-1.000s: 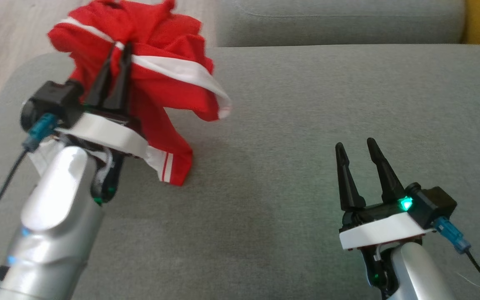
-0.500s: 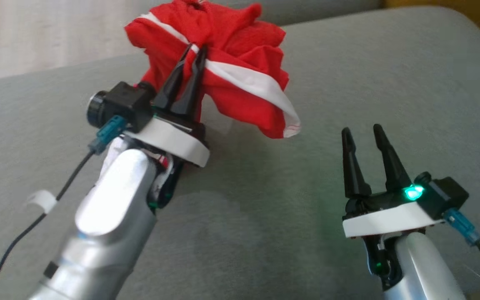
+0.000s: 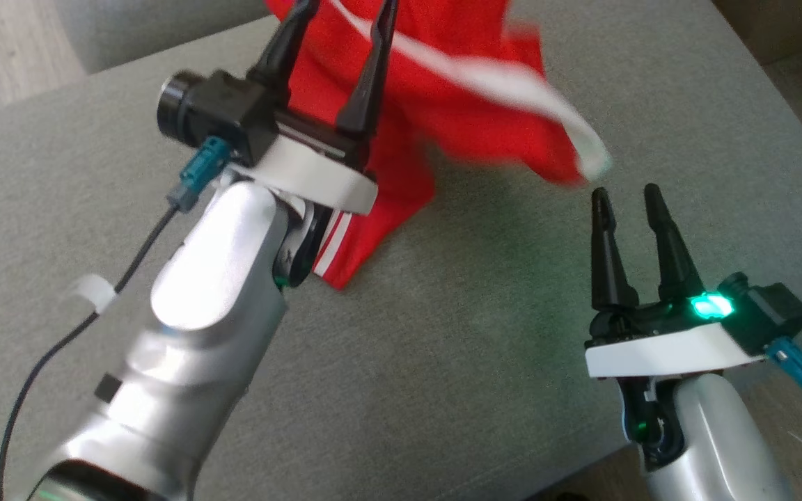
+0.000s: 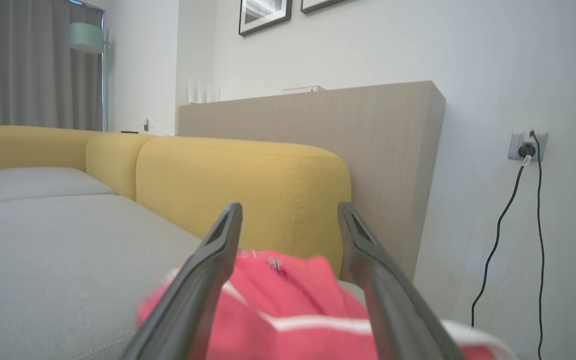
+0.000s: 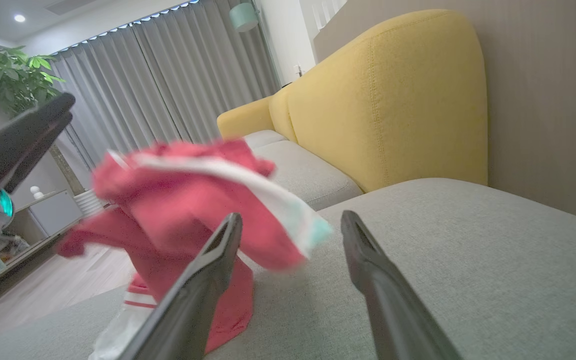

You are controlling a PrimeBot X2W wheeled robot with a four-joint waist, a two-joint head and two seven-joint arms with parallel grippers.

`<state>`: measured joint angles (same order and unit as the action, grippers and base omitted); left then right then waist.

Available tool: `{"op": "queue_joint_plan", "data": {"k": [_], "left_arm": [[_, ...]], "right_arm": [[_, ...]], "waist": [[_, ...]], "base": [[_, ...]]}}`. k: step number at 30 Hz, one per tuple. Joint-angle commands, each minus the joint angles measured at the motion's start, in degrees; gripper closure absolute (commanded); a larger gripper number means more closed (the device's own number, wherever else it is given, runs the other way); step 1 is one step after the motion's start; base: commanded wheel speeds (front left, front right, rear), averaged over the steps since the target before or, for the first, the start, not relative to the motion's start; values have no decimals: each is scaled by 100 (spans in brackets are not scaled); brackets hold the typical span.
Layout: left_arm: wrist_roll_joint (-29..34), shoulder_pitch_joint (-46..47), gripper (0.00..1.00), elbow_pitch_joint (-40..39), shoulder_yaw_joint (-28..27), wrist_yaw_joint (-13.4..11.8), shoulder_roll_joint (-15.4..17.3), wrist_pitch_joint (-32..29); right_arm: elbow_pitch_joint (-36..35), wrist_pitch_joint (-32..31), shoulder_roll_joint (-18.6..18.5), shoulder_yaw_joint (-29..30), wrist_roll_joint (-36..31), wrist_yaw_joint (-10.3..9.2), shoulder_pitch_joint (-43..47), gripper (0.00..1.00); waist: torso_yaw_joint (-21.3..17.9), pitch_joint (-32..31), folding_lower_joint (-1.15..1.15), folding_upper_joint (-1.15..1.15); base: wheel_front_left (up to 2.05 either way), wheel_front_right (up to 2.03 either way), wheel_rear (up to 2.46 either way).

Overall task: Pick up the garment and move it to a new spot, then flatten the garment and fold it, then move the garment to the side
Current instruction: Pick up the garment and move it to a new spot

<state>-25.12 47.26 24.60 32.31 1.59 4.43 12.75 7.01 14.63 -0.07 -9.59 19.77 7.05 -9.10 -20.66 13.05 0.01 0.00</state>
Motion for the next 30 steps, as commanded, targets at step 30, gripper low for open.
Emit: {"op": "queue_joint_plan", "data": {"k": [30], "left_arm": [[578,-3642,0,-1542,-1435,-255,319,224]], "right_arm": [[111,37,7,377,-607,44,248,0]], "waist": [[2258,-672,-1,0]], "base": [[0,0,0]]}}
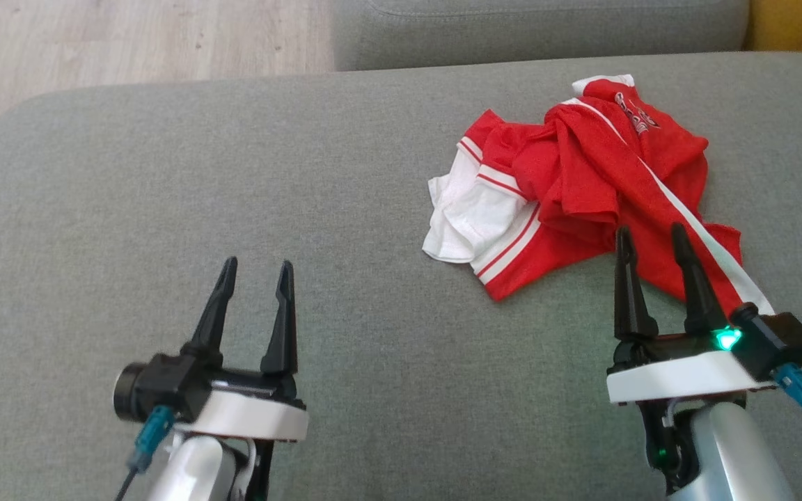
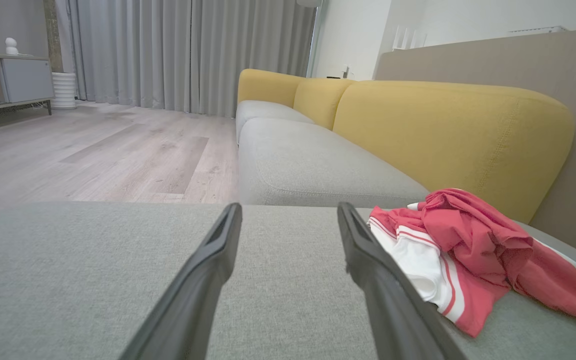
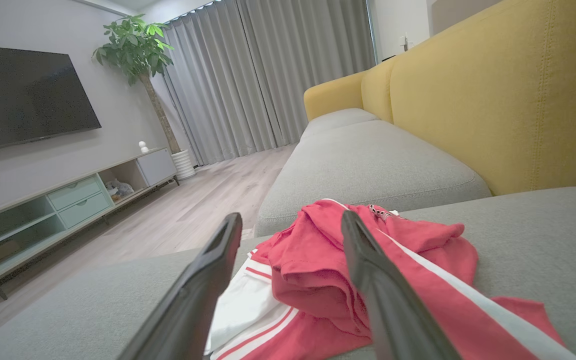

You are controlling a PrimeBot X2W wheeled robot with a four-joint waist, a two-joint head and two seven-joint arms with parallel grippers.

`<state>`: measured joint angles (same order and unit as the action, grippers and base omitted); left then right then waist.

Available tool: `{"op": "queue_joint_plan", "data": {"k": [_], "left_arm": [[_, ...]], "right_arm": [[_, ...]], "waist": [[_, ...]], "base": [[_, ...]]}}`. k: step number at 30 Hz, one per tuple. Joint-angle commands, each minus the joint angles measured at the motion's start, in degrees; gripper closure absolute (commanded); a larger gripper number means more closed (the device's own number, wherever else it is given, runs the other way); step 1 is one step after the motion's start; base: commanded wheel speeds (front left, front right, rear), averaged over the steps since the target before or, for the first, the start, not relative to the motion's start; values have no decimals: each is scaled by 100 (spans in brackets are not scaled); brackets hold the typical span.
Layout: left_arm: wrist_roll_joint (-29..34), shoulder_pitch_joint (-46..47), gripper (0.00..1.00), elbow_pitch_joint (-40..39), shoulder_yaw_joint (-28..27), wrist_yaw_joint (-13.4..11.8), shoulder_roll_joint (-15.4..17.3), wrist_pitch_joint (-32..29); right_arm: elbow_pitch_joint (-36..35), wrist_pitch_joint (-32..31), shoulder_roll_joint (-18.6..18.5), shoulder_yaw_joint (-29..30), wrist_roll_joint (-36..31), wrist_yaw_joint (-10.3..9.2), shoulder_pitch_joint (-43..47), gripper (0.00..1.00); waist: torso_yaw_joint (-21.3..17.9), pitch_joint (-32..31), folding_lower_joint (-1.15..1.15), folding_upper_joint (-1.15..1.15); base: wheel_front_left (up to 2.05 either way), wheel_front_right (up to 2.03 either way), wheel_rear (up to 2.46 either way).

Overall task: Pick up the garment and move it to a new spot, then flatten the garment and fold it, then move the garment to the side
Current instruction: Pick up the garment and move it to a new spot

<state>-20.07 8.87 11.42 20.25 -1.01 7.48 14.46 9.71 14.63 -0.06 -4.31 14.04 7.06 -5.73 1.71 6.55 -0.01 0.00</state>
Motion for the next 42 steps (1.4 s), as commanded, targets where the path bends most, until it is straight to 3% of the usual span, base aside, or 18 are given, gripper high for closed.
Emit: {"op": "queue_joint_plan", "data": {"k": [1,17,26,42], "left_arm": [[107,143,0,-246,-266,28,-16,53],[493,-4,0,-199,-624,336,-302,53],[765,610,0,256,-461,513,-262,8],[773,2928,0,1902,635,832,-279,-1619]], "right_arm": [[-152,37,6,-159,-38,43,-82,0],[-140,37,6,-246,-27,43,-90,0],[-284,37,6,-208,-103,43,-210,0],[-633,37,6,-287,42,43,-495,0]], "waist": [[25,-33,1,0],[-186,-69,1,0],[-513,318,1,0],[-1403,1299,1,0]], "base": [[0,0,0],[0,0,0],[0,0,0],[0,0,0]]}}
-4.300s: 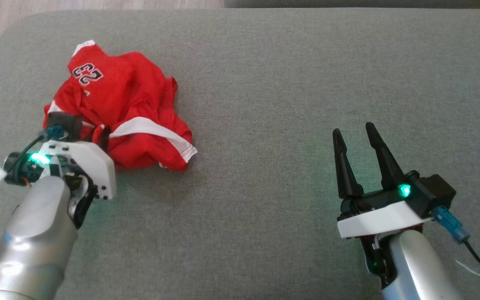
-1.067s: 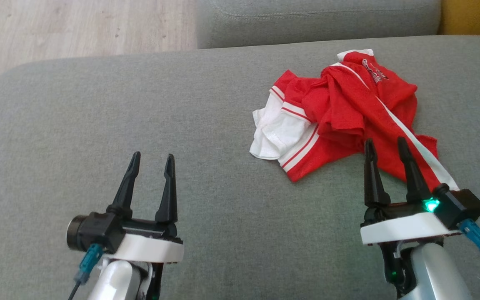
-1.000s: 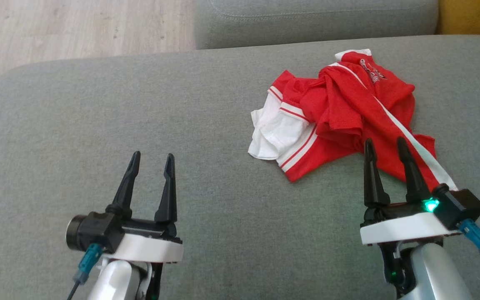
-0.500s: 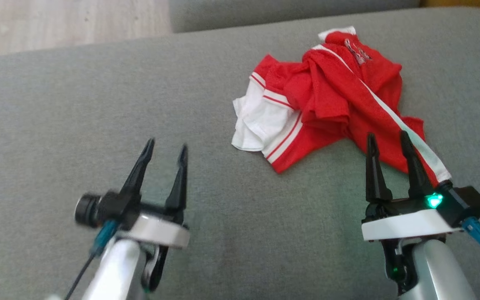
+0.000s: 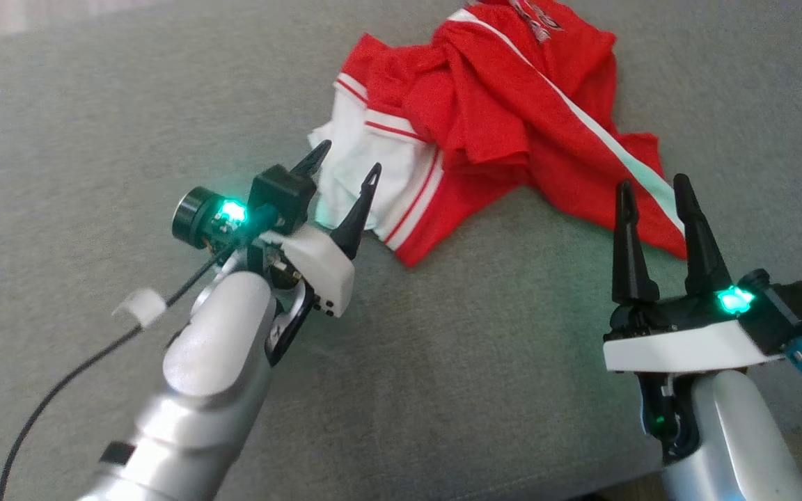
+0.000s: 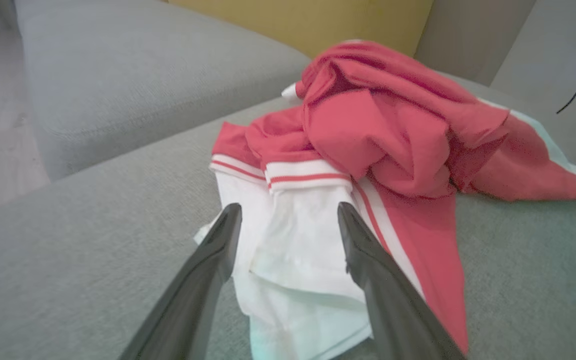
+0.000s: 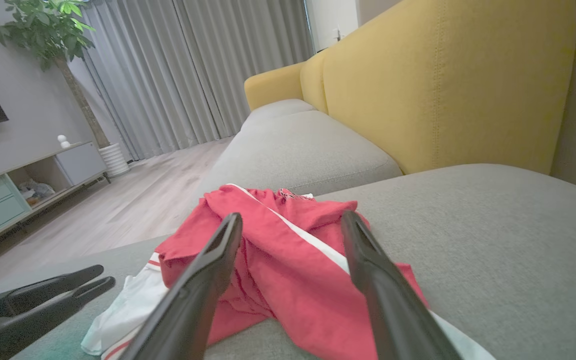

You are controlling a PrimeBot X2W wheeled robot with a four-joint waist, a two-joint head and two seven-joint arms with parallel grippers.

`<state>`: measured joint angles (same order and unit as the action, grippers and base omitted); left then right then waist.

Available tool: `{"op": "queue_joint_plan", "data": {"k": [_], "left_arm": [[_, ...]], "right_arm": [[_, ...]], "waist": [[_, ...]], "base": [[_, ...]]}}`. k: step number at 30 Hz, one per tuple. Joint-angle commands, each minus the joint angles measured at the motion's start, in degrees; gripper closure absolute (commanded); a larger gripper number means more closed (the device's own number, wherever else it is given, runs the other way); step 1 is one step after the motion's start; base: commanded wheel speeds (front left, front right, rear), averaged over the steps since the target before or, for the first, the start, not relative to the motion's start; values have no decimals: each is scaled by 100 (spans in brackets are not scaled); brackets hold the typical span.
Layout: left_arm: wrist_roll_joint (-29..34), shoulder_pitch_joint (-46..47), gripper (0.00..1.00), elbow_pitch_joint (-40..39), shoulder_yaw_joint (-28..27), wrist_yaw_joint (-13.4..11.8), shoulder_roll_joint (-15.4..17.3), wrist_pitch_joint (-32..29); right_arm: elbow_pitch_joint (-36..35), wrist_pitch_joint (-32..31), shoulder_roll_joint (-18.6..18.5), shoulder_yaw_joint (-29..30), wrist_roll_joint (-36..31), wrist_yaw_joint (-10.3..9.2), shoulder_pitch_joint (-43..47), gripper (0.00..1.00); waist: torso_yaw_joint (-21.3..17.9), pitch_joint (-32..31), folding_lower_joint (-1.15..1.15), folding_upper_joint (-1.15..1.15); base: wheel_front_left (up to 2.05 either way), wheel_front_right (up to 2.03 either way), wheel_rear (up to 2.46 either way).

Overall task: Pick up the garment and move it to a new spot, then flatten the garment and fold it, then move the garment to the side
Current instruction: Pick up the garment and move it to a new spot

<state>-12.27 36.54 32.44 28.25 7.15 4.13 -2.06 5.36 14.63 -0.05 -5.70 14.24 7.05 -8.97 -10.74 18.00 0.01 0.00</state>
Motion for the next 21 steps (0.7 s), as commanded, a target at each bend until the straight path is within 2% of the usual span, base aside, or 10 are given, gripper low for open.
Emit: {"op": "queue_joint_plan", "data": {"k": [1,6,14,15,16,21], "left_arm": [[-55,263,0,-74,-98,22,53,-58],[-192,731,0,496,238,31,99,-411],[40,1126,0,1318,547,-10,200,-673],[32,1137,53,1383,604,-3,188,-711],[16,1151,100,1429,657,5,177,-725],[-160,1207,100,1528,773,24,163,-549]], "right_arm": [[-209,37,5,-167,42,44,-182,0],[-280,37,5,-215,141,44,-241,0],[-326,37,5,-223,198,44,-276,0],[-324,37,5,-213,198,44,-281,0],[-323,37,5,-200,194,44,-287,0],[-320,37,5,-168,152,44,-307,0]], "waist": [[-211,196,-1,0],[-381,388,-1,0],[-470,459,-1,0],[-461,454,-1,0],[-445,453,-1,0],[-306,391,-1,0]], "base": [[0,0,0],[0,0,0],[0,0,0],[0,0,0],[0,0,0],[0,0,0]]}}
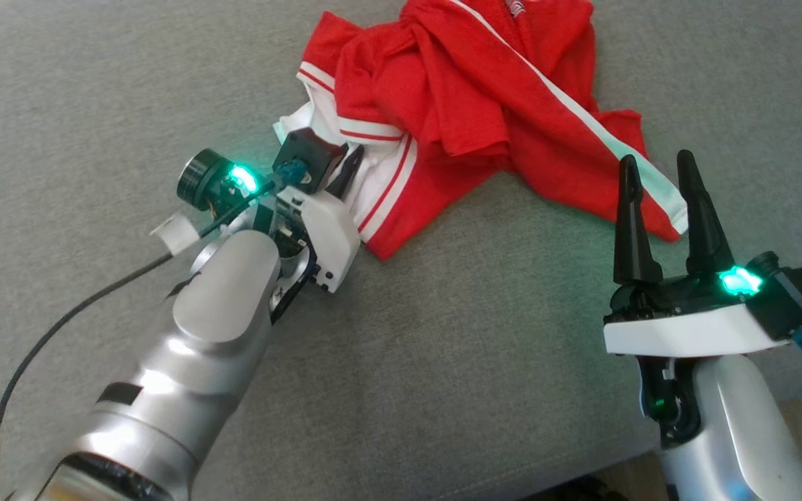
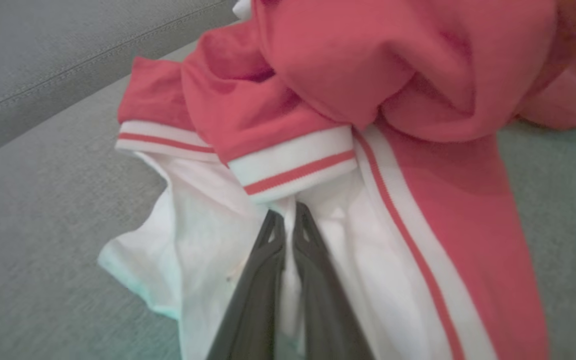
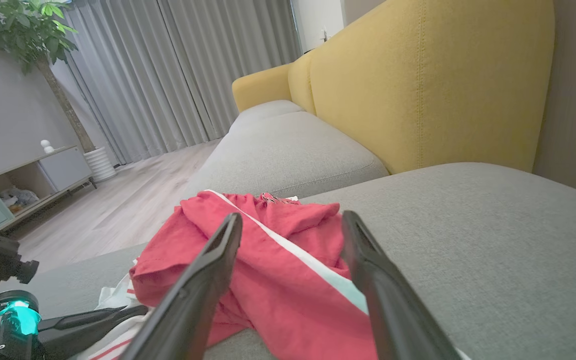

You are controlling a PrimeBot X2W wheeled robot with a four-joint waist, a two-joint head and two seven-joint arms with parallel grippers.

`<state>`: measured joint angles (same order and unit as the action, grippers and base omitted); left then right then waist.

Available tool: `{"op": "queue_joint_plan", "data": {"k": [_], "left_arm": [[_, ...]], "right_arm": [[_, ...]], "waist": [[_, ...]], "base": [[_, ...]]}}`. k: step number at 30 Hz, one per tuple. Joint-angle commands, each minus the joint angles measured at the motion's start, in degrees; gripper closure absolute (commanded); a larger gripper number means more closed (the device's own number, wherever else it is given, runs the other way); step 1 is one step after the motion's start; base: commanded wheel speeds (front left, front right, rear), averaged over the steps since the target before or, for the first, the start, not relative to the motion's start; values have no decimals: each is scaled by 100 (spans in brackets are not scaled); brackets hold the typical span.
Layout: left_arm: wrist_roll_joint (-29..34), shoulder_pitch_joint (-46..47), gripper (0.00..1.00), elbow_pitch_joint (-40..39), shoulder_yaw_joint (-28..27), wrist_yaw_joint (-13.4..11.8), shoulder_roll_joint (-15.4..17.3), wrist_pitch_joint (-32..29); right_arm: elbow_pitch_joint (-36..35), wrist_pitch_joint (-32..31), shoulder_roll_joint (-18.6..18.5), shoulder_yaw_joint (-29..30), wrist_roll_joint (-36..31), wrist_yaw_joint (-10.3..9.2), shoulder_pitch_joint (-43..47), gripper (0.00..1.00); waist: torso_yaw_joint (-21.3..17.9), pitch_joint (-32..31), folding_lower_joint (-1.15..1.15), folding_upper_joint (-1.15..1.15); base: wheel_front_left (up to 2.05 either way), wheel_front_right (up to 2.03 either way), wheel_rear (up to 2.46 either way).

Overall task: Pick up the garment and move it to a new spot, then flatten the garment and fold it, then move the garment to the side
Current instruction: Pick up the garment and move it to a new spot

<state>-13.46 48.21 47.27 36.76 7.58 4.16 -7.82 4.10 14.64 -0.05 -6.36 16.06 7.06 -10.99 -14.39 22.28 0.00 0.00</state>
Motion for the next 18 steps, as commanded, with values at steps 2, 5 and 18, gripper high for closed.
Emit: {"op": "queue_joint_plan", "data": {"k": [2,5,18], "left_arm": [[-87,77,100,41,-86,-17,183,214],[-135,145,100,-9,-171,-73,218,594],[-365,334,100,-668,-928,-775,744,2122]], "right_arm": [[-181,36,5,-103,-46,43,-105,0],[-156,36,5,-95,-80,43,-84,0],[25,36,5,-79,-187,43,63,0]], "waist": [[129,-83,0,0],[249,-176,0,0],[857,-857,0,0]], "base": [[0,0,0],[0,0,0],[0,0,0]]}}
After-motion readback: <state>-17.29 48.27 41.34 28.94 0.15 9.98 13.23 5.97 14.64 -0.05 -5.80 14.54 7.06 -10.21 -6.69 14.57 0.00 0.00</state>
